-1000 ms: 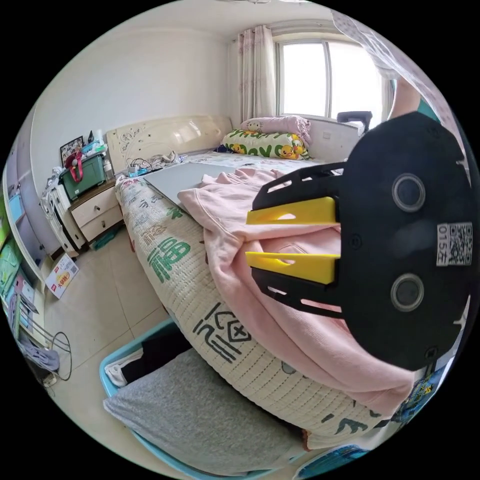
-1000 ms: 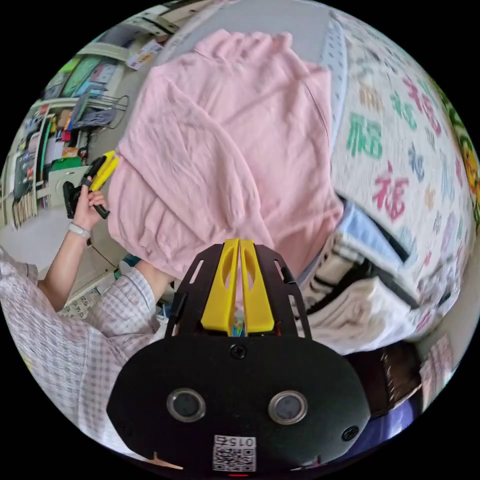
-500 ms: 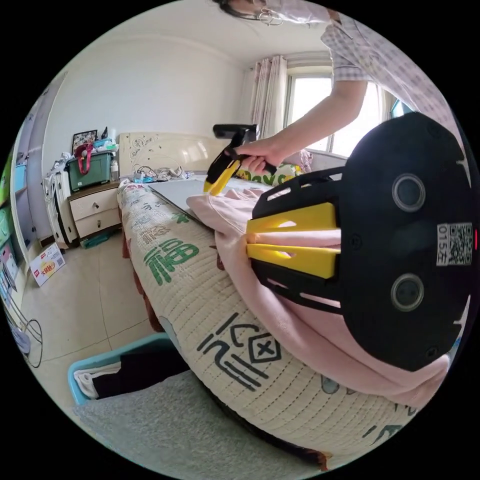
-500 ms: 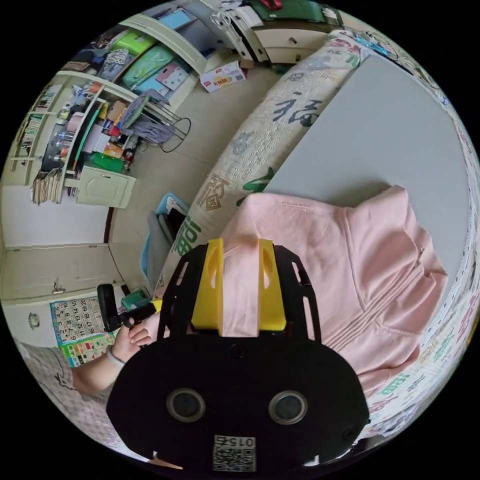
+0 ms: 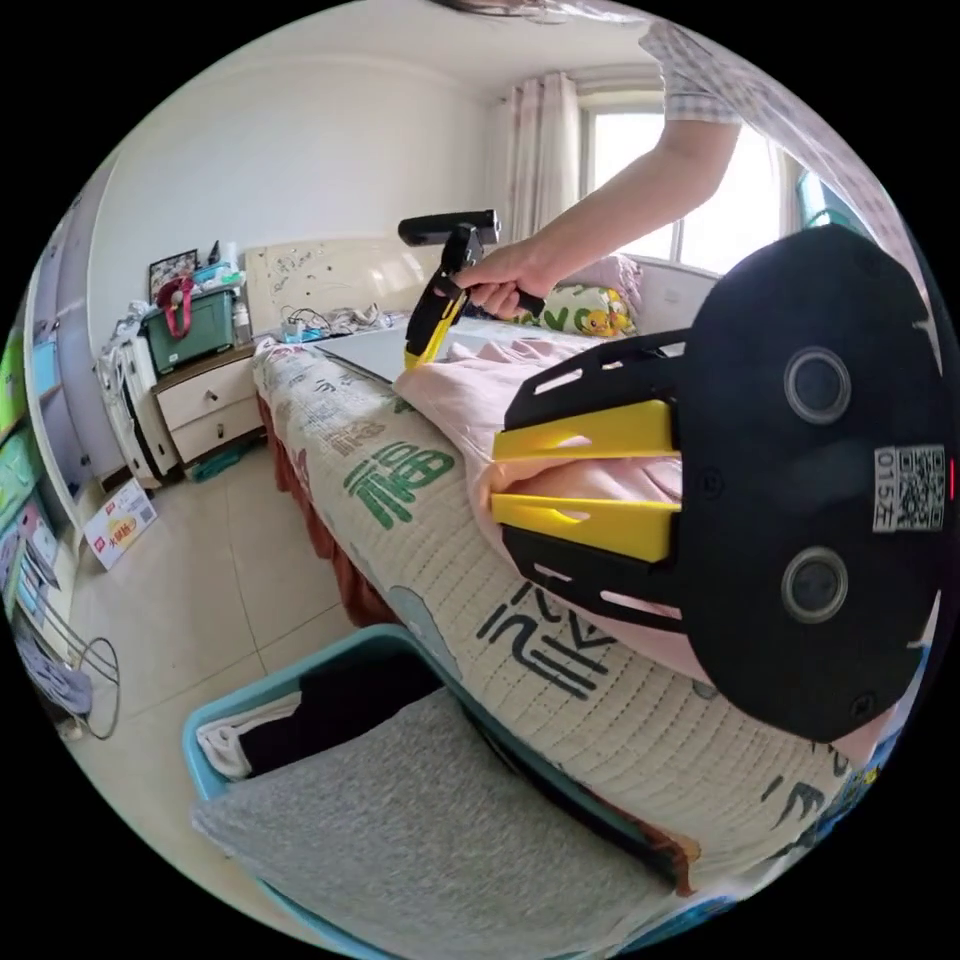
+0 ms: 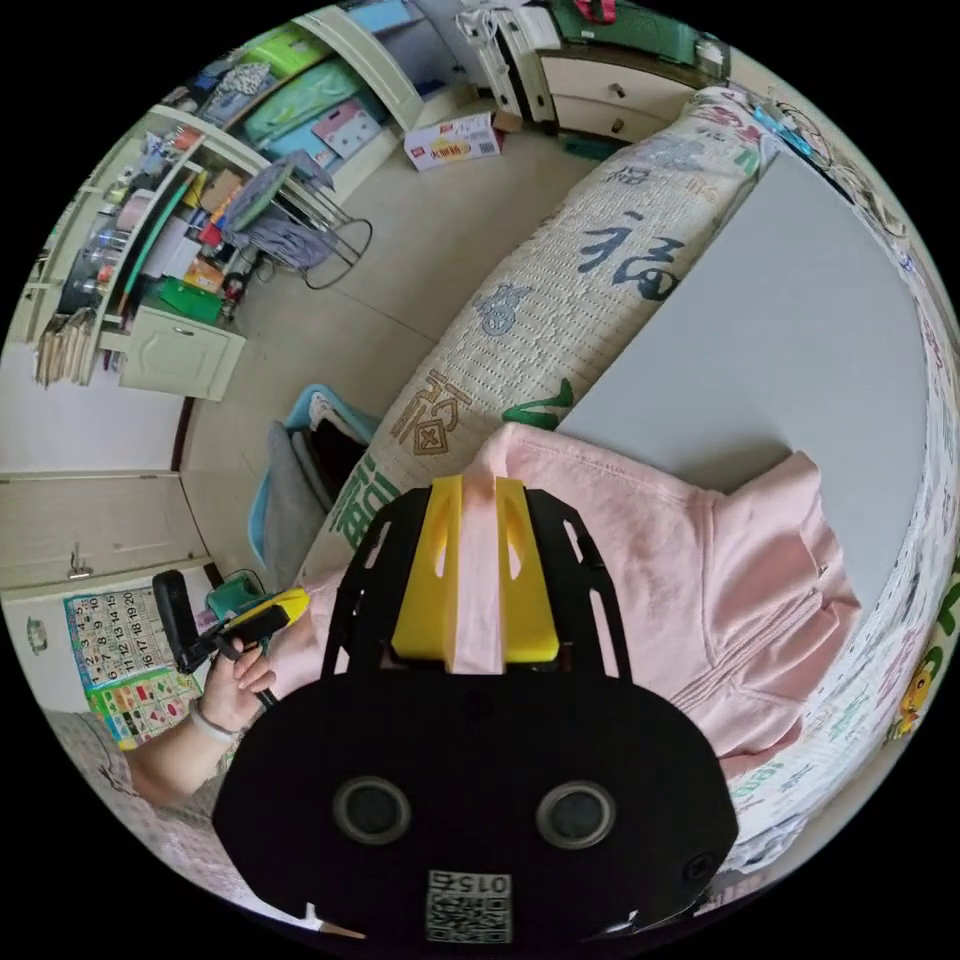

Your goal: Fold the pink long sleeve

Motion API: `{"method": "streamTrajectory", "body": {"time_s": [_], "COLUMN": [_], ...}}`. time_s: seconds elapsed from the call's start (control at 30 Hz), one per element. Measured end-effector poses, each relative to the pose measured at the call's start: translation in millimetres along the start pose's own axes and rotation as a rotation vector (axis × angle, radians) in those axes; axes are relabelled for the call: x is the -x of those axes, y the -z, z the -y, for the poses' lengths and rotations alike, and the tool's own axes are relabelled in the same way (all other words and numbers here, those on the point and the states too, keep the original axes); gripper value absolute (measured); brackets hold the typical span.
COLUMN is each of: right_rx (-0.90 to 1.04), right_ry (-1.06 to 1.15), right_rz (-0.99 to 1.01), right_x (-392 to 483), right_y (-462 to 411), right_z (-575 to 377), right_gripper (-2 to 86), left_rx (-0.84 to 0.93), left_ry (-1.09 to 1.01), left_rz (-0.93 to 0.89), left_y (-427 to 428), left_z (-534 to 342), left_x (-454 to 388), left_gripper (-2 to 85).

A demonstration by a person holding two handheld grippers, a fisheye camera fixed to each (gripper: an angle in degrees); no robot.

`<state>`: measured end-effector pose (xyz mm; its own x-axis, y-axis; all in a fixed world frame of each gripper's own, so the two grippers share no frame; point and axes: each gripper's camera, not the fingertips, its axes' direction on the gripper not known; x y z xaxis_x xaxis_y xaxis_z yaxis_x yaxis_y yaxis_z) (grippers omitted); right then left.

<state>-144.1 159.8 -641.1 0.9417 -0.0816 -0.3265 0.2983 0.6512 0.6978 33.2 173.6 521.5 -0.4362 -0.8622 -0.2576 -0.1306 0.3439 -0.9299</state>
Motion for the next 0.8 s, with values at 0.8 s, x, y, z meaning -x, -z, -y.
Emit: {"method": "streamTrajectory", "body": {"time_s": [0.8], "right_rx": [0.15], "right_ry": [-0.221], "right_rz": [0.206], "right_x": [-188], "right_y": [-52], "right_z": [-339], "right_gripper": [3.9], "left_rx": [0.697], "left_ry": [-1.283], "left_rz": [0.423], "left_y": [-273], "left_z": [-299], "left_x": [-307], "left_gripper": [3.7]}}
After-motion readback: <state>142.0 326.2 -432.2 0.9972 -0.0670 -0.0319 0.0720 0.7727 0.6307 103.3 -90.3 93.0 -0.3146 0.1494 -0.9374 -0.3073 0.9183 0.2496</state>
